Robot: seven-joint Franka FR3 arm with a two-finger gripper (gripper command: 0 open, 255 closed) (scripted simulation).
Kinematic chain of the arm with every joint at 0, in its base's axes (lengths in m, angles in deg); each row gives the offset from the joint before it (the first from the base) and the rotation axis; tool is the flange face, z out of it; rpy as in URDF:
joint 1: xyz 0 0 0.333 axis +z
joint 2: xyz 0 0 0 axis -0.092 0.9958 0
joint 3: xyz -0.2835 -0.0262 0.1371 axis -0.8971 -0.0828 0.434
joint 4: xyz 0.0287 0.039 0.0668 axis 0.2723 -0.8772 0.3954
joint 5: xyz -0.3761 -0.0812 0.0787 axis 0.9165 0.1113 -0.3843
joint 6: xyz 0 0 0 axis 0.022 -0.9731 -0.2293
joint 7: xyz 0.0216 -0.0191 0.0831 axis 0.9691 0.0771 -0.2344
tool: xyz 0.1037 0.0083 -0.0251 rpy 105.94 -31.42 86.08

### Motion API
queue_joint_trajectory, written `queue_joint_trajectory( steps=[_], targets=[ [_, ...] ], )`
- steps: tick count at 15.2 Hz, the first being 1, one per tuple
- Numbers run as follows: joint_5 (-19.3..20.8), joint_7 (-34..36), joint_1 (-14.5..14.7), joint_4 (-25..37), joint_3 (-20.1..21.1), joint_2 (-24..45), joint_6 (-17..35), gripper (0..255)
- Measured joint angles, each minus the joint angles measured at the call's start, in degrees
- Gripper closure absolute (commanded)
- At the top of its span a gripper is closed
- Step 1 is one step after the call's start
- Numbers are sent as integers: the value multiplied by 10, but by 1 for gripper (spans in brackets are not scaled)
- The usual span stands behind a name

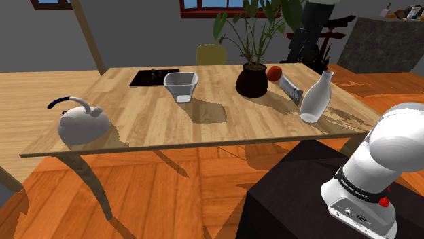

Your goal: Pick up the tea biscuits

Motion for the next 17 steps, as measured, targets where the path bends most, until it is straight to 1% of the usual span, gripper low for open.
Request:
queue_joint_trajectory(
  steps=[2,5,13,17],
  targets=[
    [3,-2,-3,2,-5,9,7,0],
    [12,-2,-17,1,-22,43,37,0],
    [29,-3,-55,30,-76,170,126,0],
    [29,-6,-71,52,-105,239,168,0]
  ],
)
